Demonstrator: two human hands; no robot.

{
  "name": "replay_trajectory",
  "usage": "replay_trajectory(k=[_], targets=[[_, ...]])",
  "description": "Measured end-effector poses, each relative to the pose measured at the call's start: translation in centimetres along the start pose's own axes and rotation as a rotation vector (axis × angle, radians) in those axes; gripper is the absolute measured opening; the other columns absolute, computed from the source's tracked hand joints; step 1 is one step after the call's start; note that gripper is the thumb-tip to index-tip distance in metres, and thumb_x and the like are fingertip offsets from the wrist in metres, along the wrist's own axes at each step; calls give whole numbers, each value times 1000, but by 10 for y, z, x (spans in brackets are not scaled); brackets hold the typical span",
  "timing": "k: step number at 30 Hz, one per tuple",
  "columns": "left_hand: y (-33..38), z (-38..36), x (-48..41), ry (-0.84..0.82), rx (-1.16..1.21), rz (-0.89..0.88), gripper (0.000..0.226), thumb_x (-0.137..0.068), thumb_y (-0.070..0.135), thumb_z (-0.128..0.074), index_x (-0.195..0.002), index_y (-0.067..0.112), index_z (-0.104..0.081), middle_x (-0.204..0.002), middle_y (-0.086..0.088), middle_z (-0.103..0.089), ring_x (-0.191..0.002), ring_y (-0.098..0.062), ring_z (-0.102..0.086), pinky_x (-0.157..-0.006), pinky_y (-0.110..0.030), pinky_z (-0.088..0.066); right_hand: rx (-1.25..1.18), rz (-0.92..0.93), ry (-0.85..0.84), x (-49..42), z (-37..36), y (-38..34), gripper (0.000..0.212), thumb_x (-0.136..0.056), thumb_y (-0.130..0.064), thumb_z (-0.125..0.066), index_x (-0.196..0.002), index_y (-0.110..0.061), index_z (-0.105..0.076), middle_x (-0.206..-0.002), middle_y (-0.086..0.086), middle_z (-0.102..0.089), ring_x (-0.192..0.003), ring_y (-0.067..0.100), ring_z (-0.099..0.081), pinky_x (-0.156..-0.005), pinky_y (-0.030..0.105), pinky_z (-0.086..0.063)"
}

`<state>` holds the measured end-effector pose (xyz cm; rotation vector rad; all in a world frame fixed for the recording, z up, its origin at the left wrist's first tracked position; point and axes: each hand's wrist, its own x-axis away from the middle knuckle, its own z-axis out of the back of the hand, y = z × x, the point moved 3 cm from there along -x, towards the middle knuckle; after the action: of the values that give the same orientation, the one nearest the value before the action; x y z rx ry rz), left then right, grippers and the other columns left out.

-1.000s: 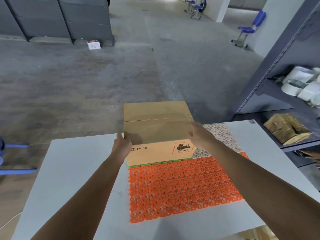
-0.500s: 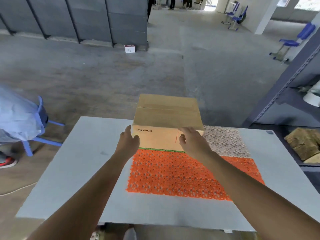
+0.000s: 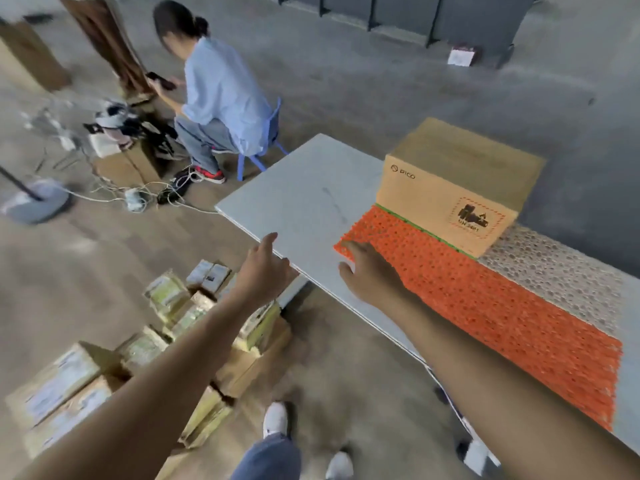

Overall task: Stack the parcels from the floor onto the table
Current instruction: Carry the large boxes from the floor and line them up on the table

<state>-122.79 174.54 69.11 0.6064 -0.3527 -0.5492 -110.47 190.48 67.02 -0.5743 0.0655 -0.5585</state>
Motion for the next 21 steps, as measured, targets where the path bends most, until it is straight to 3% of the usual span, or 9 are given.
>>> replay_trajectory(k=[3,7,11,14,21], targets=[[-47,24,36,54,-28,76,51,-95,18,-48,-144,12,-34,-139,-21,-43,-123,-40,-47,-99,-45,-39,-21,69,-78,15,-35,-38,45,-97,-30,-47,-141,-23,-42,-136,10,-47,-124,29,-48,-98,41,-43],[-108,46,88,104,2,227,55,-95,22,-49,-146,18,-30,-140,-20,-44,-119,-36,-49,-88,-35,-38,-55,149,-154,45,-81,-89,44,-94,-28,-48,-138,-22,-45,-128,13,-52,-111,32,-55,-90,40,-47],[-163,68,151,124,23,309,56,-95,25,-49,-147,19,-28,-139,-20,-44,-116,-35,-52,-89,-36,-42,-42,197,-253,82,-129,-138,46,-96,-33,-45,-141,-24,-41,-131,9,-50,-113,28,-53,-85,37,-45],[-204,89,199,157,41,347,54,-96,25,-48,-146,18,-30,-140,-20,-43,-112,-33,-54,-83,-33,-41,-14,215,-324,116,-167,-177,47,-97,-36,-43,-142,-26,-38,-131,9,-49,-109,28,-54,-89,42,-48],[-308,139,320,180,104,376,56,-94,24,-47,-146,16,-29,-142,-16,-43,-122,-30,-48,-95,-43,-46,11,232,-388,217,-249,-269,45,-100,-39,-40,-143,-30,-34,-133,4,-47,-82,13,-53,-63,31,-44]])
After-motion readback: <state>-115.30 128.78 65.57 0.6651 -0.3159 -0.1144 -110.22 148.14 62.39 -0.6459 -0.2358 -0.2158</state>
